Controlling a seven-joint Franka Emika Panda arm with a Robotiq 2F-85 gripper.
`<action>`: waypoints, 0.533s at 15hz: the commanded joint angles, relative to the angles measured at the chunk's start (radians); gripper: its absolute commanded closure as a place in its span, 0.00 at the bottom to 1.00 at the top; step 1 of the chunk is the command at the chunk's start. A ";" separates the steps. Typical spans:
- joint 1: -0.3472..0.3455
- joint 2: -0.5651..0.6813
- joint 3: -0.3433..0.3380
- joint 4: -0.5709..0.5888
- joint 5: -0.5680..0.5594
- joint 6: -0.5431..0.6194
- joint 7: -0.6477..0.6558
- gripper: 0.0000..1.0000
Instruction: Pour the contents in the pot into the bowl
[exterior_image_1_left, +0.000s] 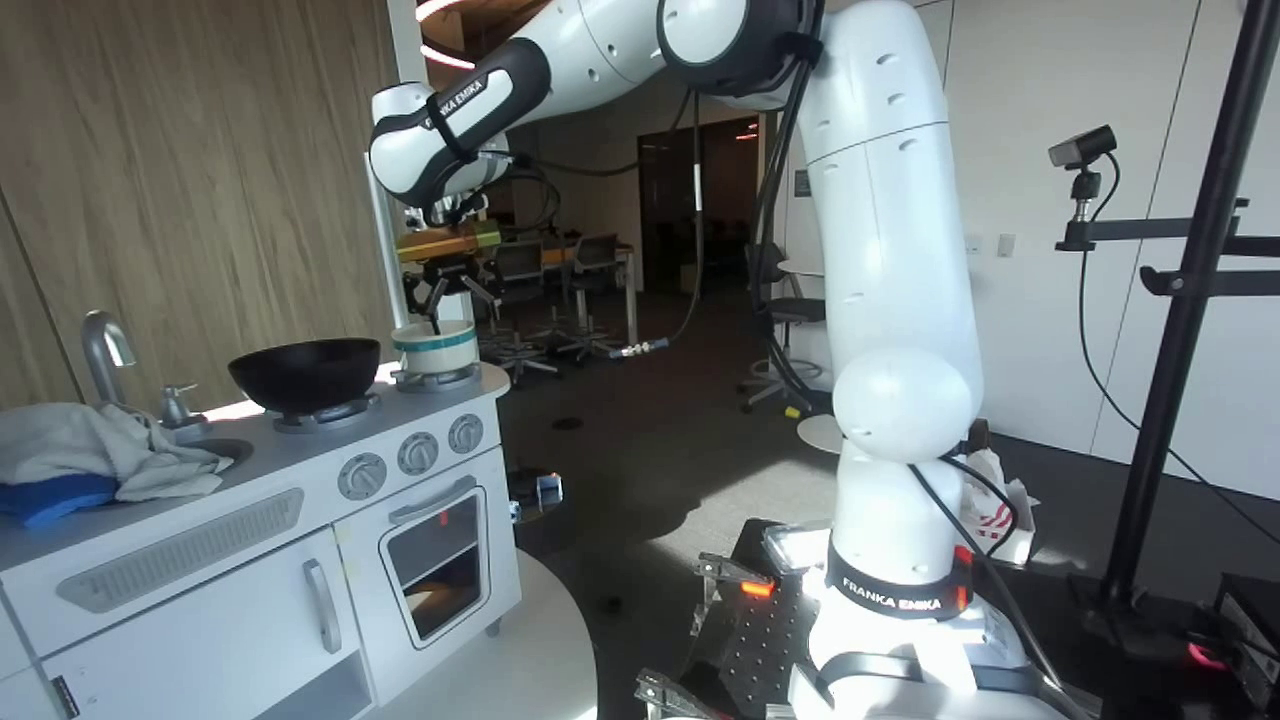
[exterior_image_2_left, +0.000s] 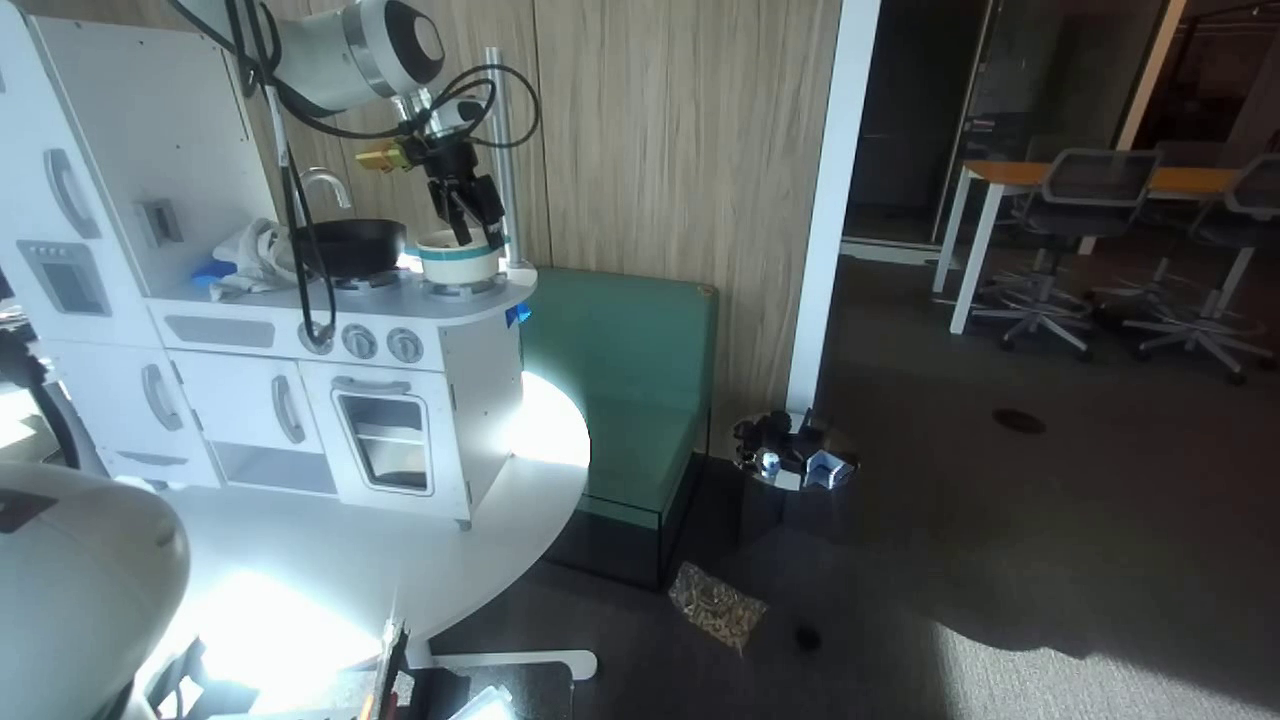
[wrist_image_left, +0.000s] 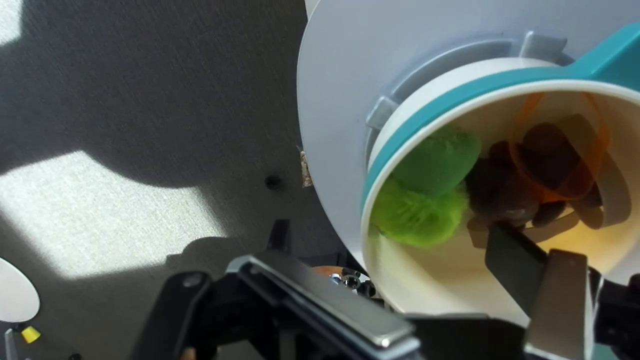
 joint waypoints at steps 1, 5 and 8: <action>0.038 0.010 -0.021 0.025 0.005 -0.020 -0.019 0.00; 0.041 -0.006 -0.026 -0.004 0.014 -0.008 -0.016 0.00; 0.029 -0.018 -0.035 -0.028 0.041 0.008 -0.026 0.00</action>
